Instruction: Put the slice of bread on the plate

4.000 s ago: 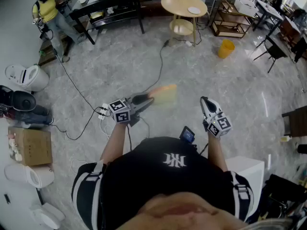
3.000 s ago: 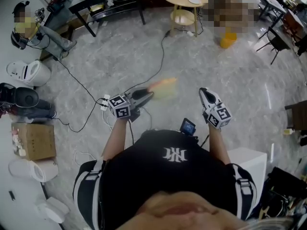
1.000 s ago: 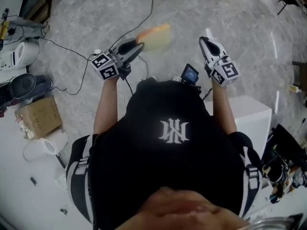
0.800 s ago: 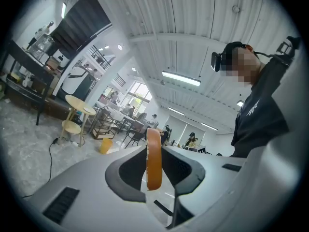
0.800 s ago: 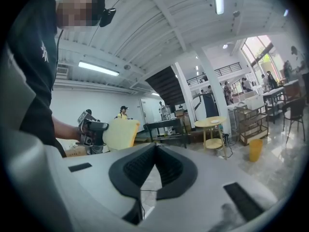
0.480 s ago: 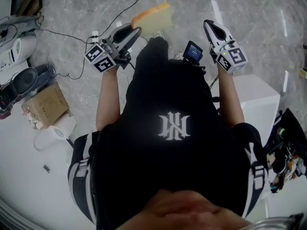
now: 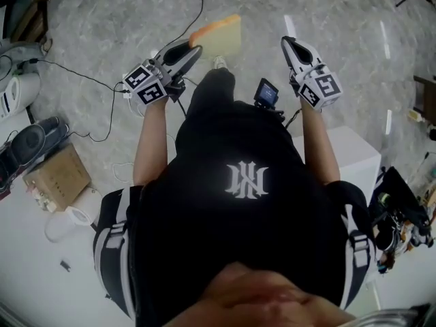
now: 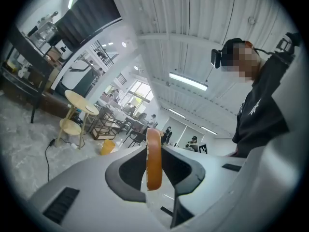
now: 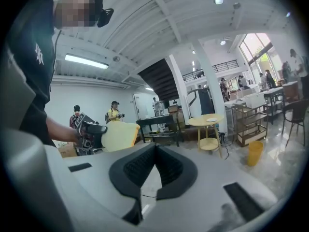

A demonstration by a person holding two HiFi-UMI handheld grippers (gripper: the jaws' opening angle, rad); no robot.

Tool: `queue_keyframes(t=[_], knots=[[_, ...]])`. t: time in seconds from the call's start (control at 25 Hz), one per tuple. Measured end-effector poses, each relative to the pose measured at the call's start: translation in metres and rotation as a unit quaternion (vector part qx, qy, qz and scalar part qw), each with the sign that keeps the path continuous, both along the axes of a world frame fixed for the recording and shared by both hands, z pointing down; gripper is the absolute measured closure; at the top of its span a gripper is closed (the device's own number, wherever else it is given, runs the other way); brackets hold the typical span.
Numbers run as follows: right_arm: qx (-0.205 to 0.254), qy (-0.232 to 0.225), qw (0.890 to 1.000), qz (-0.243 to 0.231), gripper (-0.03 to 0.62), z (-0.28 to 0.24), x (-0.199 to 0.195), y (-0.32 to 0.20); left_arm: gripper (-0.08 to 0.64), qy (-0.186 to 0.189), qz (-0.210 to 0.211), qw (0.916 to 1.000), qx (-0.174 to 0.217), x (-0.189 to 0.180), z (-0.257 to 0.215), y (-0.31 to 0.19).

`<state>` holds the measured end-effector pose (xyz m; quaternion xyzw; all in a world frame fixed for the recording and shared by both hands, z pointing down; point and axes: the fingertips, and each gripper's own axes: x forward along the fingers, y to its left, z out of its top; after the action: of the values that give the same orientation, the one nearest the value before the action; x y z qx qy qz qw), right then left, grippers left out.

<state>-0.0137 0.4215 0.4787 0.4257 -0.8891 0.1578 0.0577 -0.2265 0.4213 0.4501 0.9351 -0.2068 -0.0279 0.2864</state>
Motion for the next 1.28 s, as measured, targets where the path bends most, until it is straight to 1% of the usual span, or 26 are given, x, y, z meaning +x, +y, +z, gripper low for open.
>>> queue_keyframes(t=[0.08,0.16,0.24,0.32,0.44,0.56,0.68,0.76,0.92,1.0,1.12,1.2,1.28], knots=[[0.008,0.012,1.0,-0.003,0.594,-0.013,-0.007,-0.036,0.457,-0.024,0.017,0.9994,0.018,-0.001,0.0,-0.032],[0.019,0.019,1.0,-0.001,0.594,-0.028,-0.014,-0.069,0.457,-0.055,0.039,0.9971,0.036,-0.003,0.003,-0.059],[0.027,0.024,0.999,0.003,0.594,-0.038,-0.017,-0.096,0.457,-0.067,0.056,0.9951,0.047,-0.006,0.004,-0.084],[0.03,0.029,0.999,0.007,0.594,-0.043,-0.018,-0.121,0.457,-0.06,0.062,0.995,0.051,-0.009,0.003,-0.11],[0.033,0.036,0.999,0.016,0.594,-0.047,-0.022,-0.152,0.457,-0.039,0.059,0.9964,0.047,-0.016,0.001,-0.151],[0.036,0.043,0.998,0.021,0.594,-0.049,-0.022,-0.169,0.457,-0.036,0.056,0.9969,0.042,-0.017,0.005,-0.183],[0.025,0.048,0.998,0.027,0.594,-0.04,-0.008,-0.19,0.457,-0.029,0.056,0.9974,0.035,-0.009,0.009,-0.215],[0.02,0.042,0.998,0.031,0.594,-0.036,0.004,-0.21,0.457,-0.027,0.055,0.9976,0.032,-0.001,0.011,-0.242],[0.029,0.031,0.999,0.033,0.594,-0.032,0.034,-0.256,0.457,-0.032,0.044,0.9976,0.043,0.024,0.011,-0.296],[0.03,0.024,0.999,0.034,0.594,-0.027,0.05,-0.283,0.457,-0.029,0.033,0.9982,0.041,0.036,0.009,-0.324],[0.032,0.01,0.999,0.03,0.594,-0.025,0.077,-0.33,0.457,-0.036,0.016,0.9987,0.033,0.058,0.007,-0.367],[0.043,0.002,0.999,0.023,0.594,-0.03,0.094,-0.365,0.457,-0.038,0.004,0.9989,0.027,0.072,-0.002,-0.398],[0.056,-0.004,0.998,0.016,0.594,-0.037,0.109,-0.4,0.457,-0.032,-0.007,0.9991,0.026,0.082,-0.014,-0.43]])
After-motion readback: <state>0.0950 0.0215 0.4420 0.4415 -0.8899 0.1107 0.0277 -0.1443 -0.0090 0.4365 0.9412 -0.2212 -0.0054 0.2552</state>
